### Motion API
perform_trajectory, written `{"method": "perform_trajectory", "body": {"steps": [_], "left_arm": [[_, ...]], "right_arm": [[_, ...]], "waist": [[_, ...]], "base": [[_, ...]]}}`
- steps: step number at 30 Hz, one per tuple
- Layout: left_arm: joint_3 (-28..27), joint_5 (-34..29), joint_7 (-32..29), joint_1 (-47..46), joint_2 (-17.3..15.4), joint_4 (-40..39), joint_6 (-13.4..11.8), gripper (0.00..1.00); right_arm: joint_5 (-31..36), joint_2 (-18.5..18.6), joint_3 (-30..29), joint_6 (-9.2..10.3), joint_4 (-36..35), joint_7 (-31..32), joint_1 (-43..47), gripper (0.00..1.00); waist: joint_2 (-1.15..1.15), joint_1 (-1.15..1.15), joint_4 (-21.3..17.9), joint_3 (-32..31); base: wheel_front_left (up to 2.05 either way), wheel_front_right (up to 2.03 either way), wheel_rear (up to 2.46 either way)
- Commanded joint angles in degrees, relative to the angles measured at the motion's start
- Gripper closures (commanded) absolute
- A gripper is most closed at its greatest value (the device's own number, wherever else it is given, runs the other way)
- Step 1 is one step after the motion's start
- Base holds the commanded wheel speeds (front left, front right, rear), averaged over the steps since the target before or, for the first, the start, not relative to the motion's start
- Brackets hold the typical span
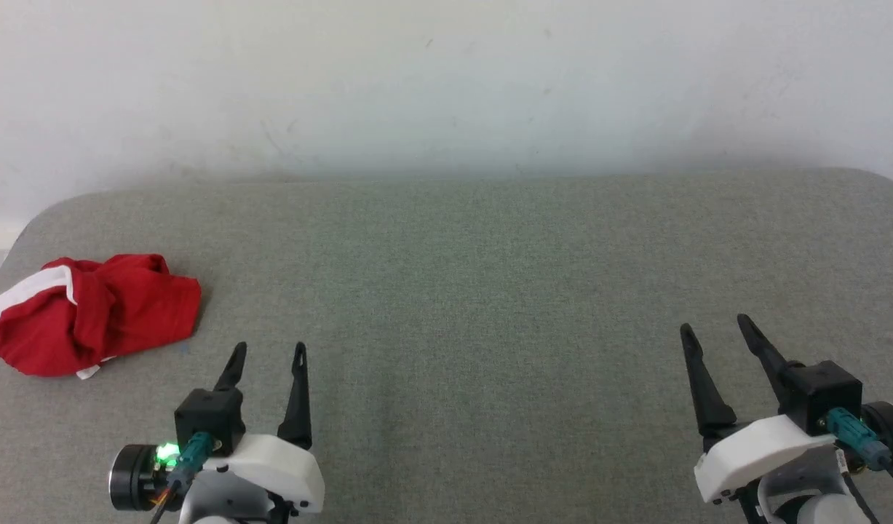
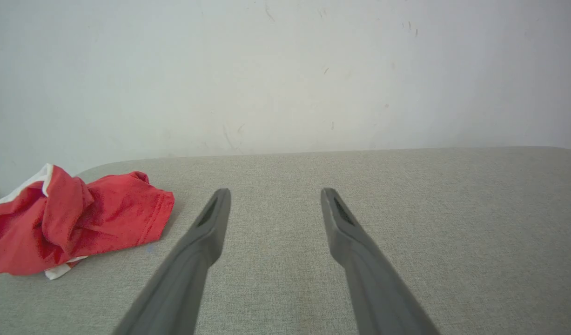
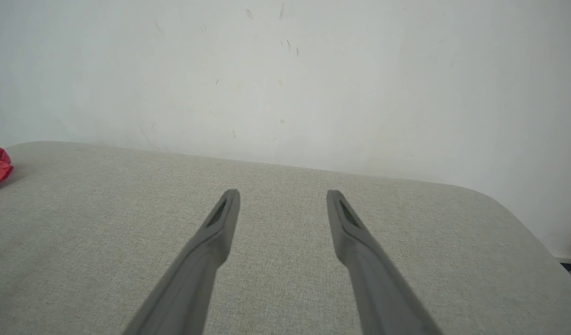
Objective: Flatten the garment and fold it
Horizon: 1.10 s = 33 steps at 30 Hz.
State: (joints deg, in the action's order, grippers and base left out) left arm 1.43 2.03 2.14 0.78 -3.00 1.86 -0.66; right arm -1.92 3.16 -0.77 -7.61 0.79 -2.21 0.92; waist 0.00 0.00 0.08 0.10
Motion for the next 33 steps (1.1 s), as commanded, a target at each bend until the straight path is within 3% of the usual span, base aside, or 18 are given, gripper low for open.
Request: {"method": "perform_trajectory", "body": {"steps": [1, 16, 33], "left_arm": [[0.2, 0.4, 0.7, -0.1, 0.0, 0.4, -0.5, 0.00], [0.7, 1.2, 2.4, 0.2, 0.0, 1.5, -0.8, 0.00], [0.6, 1.7, 4.5, 0.6, 0.1, 2.0, -1.4, 0.00]], "right_arm": [[-0.5, -0.1, 0.1, 0.02, -0.2, -0.7, 0.0, 0.00], [-1.1, -0.1, 0.8, 0.04, -0.4, -2.4, 0.6, 0.00], [-2.3, -0.1, 1.5, 0.05, 0.1, -4.4, 1.0, 0.00]], "waist": [[0.00, 0.00, 0.1, 0.0], [0.00, 0.00, 1.9, -0.5], [0.00, 0.00, 7.7, -1.0]], "base": [[0.00, 0.00, 0.00], [0.00, 0.00, 0.00], [0.00, 0.00, 0.00]]}}
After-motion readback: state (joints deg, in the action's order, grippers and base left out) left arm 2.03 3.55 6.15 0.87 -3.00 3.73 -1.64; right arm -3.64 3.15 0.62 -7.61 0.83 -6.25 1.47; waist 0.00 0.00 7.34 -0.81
